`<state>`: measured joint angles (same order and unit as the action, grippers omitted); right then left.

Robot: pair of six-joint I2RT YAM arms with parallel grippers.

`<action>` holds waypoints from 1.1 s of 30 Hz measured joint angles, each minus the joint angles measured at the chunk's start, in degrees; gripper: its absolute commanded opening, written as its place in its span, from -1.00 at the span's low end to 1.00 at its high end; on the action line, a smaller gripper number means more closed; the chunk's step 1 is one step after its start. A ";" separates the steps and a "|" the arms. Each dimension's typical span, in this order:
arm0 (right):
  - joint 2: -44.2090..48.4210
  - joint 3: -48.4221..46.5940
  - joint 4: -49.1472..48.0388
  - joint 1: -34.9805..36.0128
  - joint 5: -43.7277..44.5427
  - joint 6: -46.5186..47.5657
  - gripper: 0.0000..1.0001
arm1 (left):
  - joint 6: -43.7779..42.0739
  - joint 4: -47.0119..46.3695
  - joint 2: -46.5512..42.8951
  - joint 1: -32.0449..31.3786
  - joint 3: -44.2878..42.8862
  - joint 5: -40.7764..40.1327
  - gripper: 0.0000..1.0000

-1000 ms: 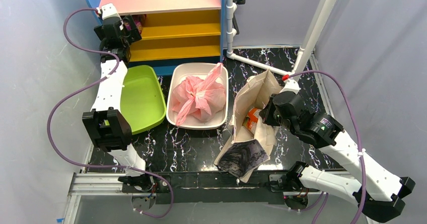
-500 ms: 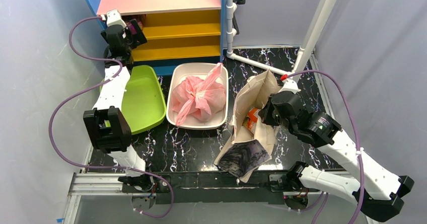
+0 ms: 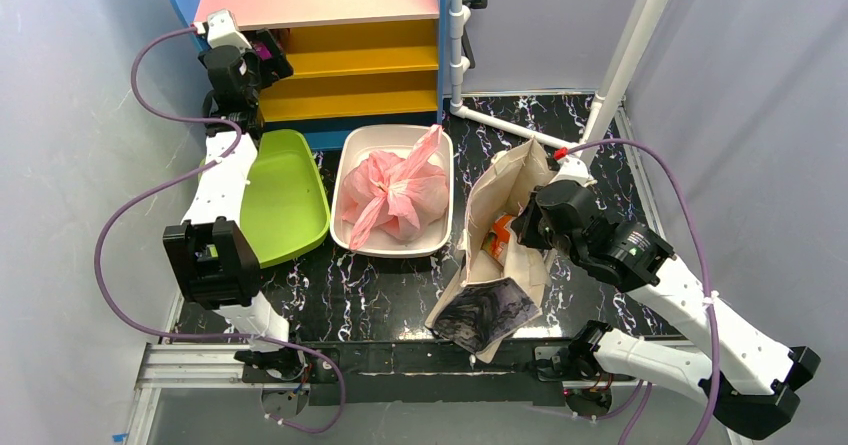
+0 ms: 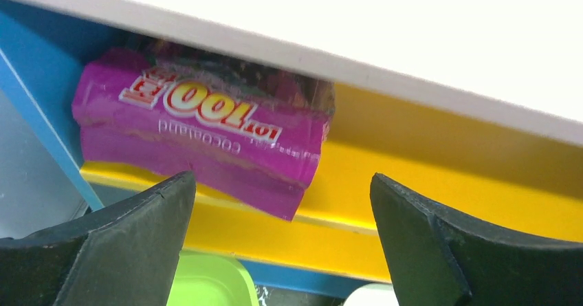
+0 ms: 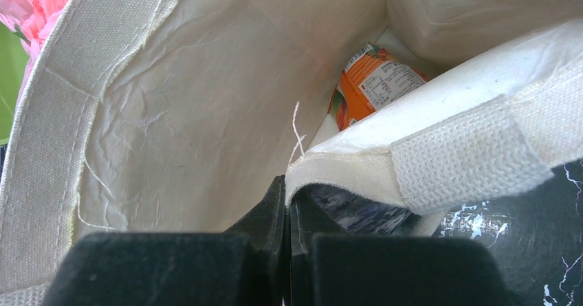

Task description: Place the food into the grocery bag and tie it

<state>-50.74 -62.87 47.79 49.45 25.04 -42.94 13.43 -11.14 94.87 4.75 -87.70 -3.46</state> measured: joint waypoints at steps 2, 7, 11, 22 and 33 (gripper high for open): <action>-0.26 0.00 -0.11 -0.07 -0.17 0.22 -0.97 | 0.15 1.75 0.94 0.00 -2.56 0.07 0.97; -1.16 0.00 -0.72 -0.33 -0.85 0.72 -0.97 | -0.04 3.17 3.21 -0.13 -8.46 -0.37 0.96; -1.18 0.00 -1.16 -0.33 -1.18 0.98 -0.97 | -0.76 4.24 5.16 -0.15 -10.56 -0.37 0.96; -1.57 0.00 -1.33 -0.37 -1.38 1.22 -0.97 | -3.17 6.91 9.70 -0.26 -14.05 -2.08 0.84; -1.88 0.11 -1.68 -0.37 -1.62 1.22 -0.97 | -5.60 9.01 9.73 -0.48 -13.88 -7.96 0.27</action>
<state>-52.62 -62.76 46.11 49.08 23.42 -41.71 7.84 -2.13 104.60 4.27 -101.58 -11.42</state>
